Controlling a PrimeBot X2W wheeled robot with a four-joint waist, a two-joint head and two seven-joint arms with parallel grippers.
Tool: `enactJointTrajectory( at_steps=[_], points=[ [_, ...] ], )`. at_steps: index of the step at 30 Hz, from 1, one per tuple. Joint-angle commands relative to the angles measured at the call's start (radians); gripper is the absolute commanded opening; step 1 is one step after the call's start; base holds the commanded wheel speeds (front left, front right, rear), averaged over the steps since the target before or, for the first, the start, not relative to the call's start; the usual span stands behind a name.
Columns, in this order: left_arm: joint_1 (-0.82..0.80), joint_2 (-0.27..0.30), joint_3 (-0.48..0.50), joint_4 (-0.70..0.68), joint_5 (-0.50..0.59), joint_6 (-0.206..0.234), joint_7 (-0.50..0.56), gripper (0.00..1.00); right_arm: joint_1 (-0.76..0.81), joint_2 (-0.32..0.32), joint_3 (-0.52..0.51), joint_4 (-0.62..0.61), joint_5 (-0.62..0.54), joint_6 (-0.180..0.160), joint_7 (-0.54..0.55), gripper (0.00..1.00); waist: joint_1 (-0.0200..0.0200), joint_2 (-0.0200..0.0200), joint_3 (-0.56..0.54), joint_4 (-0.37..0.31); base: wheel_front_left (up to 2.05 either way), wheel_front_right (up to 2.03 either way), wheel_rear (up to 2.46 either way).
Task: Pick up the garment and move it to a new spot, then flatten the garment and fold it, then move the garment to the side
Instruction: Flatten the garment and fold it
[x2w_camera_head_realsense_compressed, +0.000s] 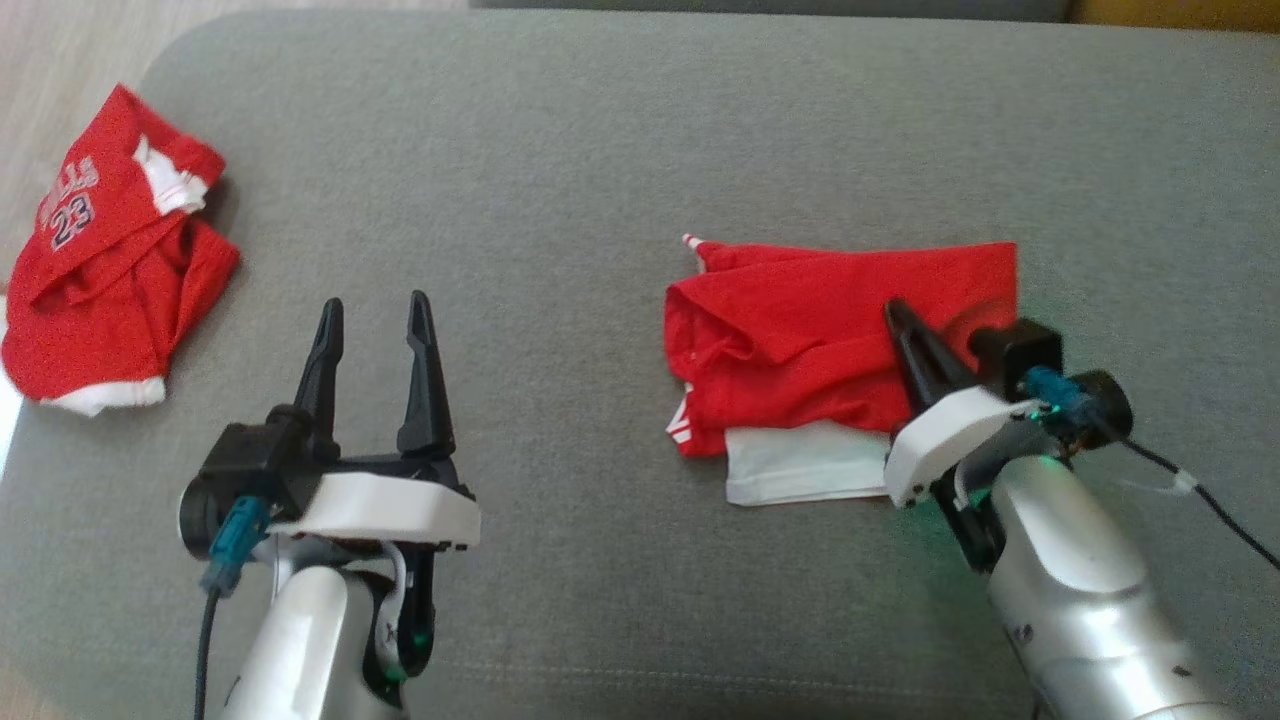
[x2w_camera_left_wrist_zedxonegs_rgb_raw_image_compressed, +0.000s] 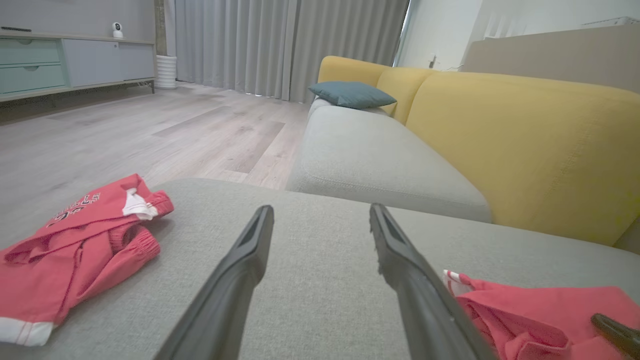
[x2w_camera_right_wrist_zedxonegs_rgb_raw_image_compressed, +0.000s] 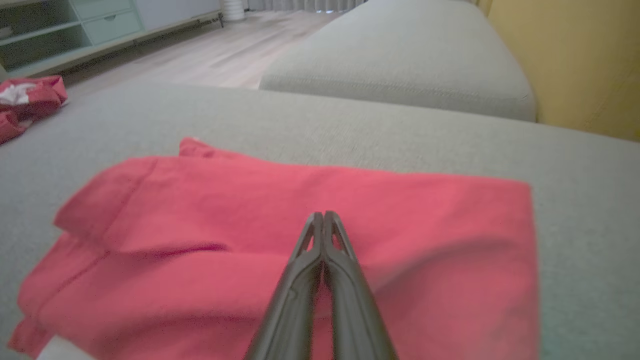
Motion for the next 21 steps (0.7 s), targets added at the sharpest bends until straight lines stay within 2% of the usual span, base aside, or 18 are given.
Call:
enactJointTrajectory(
  at_steps=[1, 13, 14, 15, 21],
  points=[
    [-0.031, 0.008, 0.037, -0.036, 0.008, -0.005, -0.005, 1.0, -0.031, 0.018, 0.005, -0.049, 0.009, 0.002, -0.017, 0.0, 0.0, -0.0001, -0.017, -0.021, 0.0, 0.0, 0.0],
    [0.006, 0.008, 0.055, -0.047, 0.015, 0.003, -0.005, 1.0, 0.118, -0.029, -0.124, -0.367, -0.003, 0.002, -0.03, 0.0, 0.0, -0.0001, -0.099, -0.114, 0.0, 0.0, 0.0],
    [0.011, 0.008, 0.055, -0.047, 0.017, 0.003, -0.005, 1.0, 0.137, -0.03, -0.14, -0.396, -0.014, 0.002, -0.03, 0.75, 0.0, -0.0001, -0.105, -0.12, 0.0, 0.0, 0.0],
    [0.015, 0.008, 0.054, -0.048, 0.02, 0.002, -0.005, 1.0, 0.156, -0.028, -0.158, -0.424, -0.021, 0.002, -0.03, 1.0, 0.0, -0.0001, -0.11, -0.125, 0.0, 0.0, 0.0],
    [0.038, 0.008, 0.046, -0.049, 0.05, 0.001, -0.005, 1.0, 0.274, -0.005, -0.237, -0.567, -0.071, 0.002, -0.023, 1.0, 0.0, -0.0001, -0.131, -0.155, 0.0, 0.0, 0.0]
  ],
)
